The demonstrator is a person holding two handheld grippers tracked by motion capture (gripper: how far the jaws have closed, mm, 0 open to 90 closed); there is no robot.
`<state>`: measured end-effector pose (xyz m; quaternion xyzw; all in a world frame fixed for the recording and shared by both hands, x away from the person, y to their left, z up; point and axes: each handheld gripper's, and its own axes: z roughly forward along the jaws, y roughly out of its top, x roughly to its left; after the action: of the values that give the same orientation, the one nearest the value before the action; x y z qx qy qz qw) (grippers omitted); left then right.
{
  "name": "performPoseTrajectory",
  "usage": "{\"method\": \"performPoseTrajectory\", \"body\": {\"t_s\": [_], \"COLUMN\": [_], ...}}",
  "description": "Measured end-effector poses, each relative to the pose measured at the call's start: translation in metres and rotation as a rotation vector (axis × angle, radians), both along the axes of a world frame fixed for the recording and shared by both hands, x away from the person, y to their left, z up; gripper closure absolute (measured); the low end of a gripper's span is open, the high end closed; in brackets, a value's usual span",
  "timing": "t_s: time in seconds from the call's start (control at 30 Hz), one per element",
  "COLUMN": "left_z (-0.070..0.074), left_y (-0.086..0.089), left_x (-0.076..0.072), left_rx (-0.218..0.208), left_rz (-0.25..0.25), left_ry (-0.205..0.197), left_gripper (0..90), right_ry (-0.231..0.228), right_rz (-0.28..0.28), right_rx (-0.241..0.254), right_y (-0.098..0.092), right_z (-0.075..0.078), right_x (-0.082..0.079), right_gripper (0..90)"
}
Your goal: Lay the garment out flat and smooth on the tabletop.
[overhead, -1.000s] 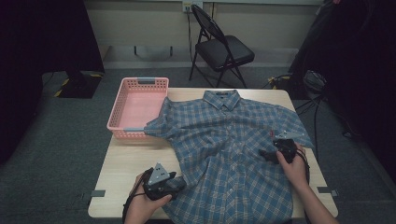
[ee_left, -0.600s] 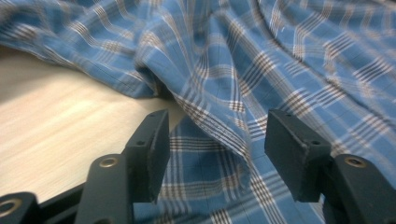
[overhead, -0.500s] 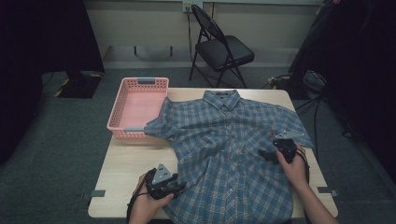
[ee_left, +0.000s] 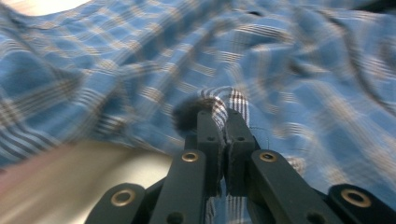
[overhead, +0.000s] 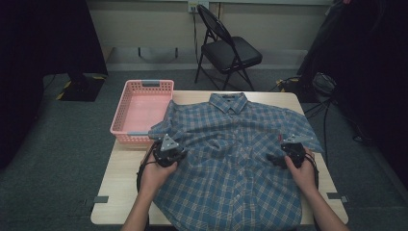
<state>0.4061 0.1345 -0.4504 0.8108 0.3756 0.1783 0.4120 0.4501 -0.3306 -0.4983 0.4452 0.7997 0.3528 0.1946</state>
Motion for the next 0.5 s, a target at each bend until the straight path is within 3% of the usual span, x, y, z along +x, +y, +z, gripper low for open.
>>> {"method": "performPoseTrajectory", "body": {"t_s": [0.07,0.17,0.27,0.37,0.43,0.5], "left_z": [-0.011,-0.026,-0.035,-0.033,-0.033,-0.037], "left_y": [0.0,-0.001,0.002,0.01,0.015,0.017], "left_x": [0.007,0.006,0.002,-0.01,-0.021,-0.028], "left_rx": [0.011,0.018,0.003,-0.018,-0.021,0.013], "left_rz": [0.013,0.015,0.031,0.053,0.052,0.05], "left_ry": [0.015,0.024,0.007,-0.012,0.0,0.024], "left_gripper": [86.6,82.7,63.1,46.1,44.4,54.2], "right_ry": [0.0,0.0,0.001,0.0,0.0,-0.001], "right_rz": [0.0,0.0,0.0,0.001,0.001,0.001], "right_rx": [0.0,0.0,0.0,0.0,0.0,-0.001], "right_y": [0.0,0.0,0.0,0.0,0.0,0.0], "right_z": [0.0,0.0,0.0,0.0,0.0,0.0], "right_x": [0.0,0.0,0.0,0.0,0.0,0.0], "right_gripper": [14.4,14.4,14.4,14.4,14.4,14.4]}}
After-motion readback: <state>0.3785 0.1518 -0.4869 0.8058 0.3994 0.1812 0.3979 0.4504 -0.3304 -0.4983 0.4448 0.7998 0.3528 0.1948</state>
